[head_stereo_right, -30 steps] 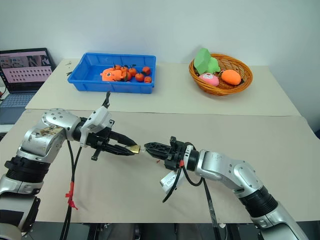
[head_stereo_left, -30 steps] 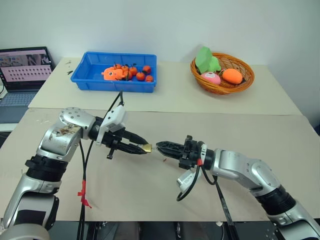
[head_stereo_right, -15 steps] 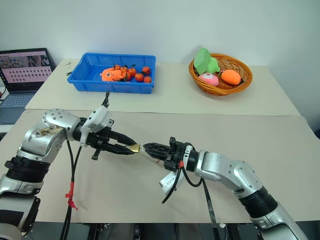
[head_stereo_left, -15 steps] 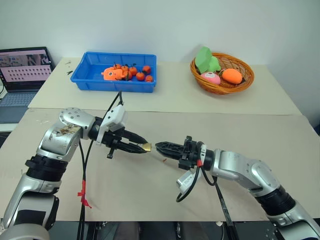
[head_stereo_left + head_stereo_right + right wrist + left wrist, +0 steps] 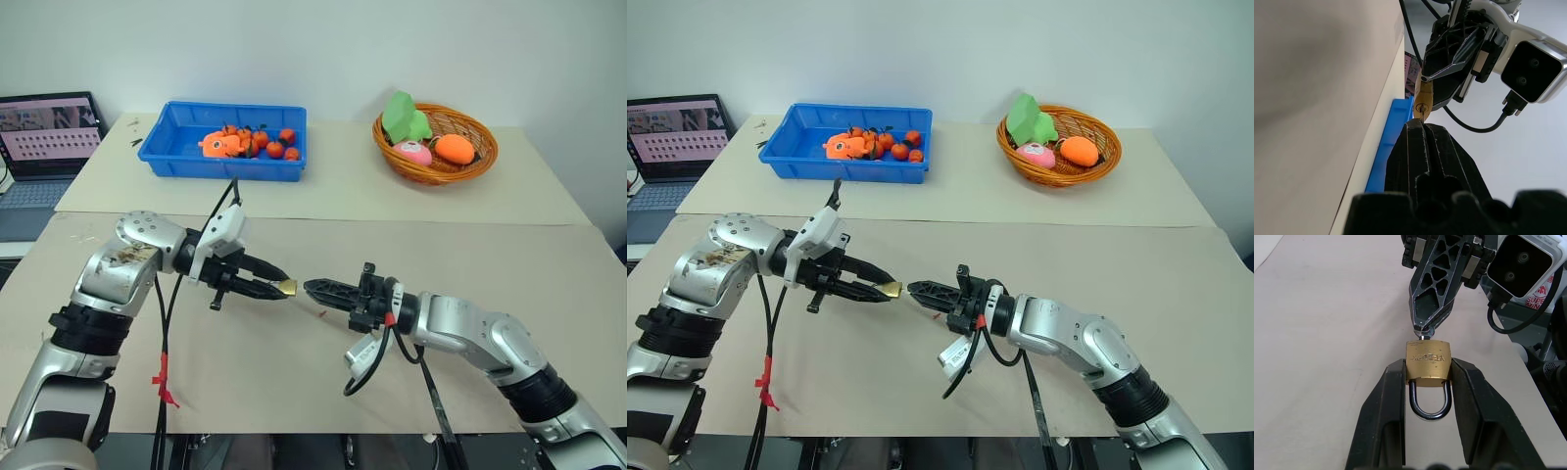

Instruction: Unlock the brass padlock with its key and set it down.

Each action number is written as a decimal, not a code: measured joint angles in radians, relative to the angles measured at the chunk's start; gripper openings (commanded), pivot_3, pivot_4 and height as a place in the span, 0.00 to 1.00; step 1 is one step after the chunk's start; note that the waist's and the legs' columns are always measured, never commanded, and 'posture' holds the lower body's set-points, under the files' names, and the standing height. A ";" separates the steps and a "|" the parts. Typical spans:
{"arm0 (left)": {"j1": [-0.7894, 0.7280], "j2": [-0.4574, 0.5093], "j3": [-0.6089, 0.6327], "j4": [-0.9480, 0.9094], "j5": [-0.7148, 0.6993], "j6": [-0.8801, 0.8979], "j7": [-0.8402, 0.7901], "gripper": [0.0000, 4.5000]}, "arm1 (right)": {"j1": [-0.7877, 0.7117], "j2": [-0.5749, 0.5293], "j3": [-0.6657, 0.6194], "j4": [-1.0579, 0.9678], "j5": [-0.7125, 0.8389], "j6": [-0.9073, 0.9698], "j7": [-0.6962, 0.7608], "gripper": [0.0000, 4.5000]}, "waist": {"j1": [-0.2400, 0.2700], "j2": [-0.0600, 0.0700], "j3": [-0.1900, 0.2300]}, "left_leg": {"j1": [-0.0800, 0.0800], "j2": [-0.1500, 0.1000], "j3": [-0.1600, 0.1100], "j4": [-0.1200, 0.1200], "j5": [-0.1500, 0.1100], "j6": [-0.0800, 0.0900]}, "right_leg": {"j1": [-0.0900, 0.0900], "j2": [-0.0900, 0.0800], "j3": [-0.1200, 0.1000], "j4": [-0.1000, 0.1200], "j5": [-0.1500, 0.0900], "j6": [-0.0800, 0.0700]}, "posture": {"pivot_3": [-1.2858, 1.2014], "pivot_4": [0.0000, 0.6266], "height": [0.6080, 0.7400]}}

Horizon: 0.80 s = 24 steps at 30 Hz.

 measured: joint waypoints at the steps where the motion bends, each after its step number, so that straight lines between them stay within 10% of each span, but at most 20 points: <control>1: 0.000 0.000 0.000 0.000 0.000 0.001 0.001 0.18 | 0.000 0.000 0.000 0.000 0.000 0.000 0.001 0.02 | 0.000 0.000 0.000 | 0.000 0.000 0.000 0.000 0.000 0.000 | 0.000 0.000 0.000 0.000 0.000 0.000 | 0.52 0.24 1.00; 24: 0.007 0.001 0.000 -0.011 -0.001 0.019 0.026 0.18 | -0.003 0.048 0.010 0.021 0.505 0.194 0.385 0.02 | 0.001 0.000 0.000 | 0.001 0.000 0.000 0.000 0.000 0.000 | 0.001 0.000 0.000 0.000 0.000 0.000 | 0.52 0.24 1.00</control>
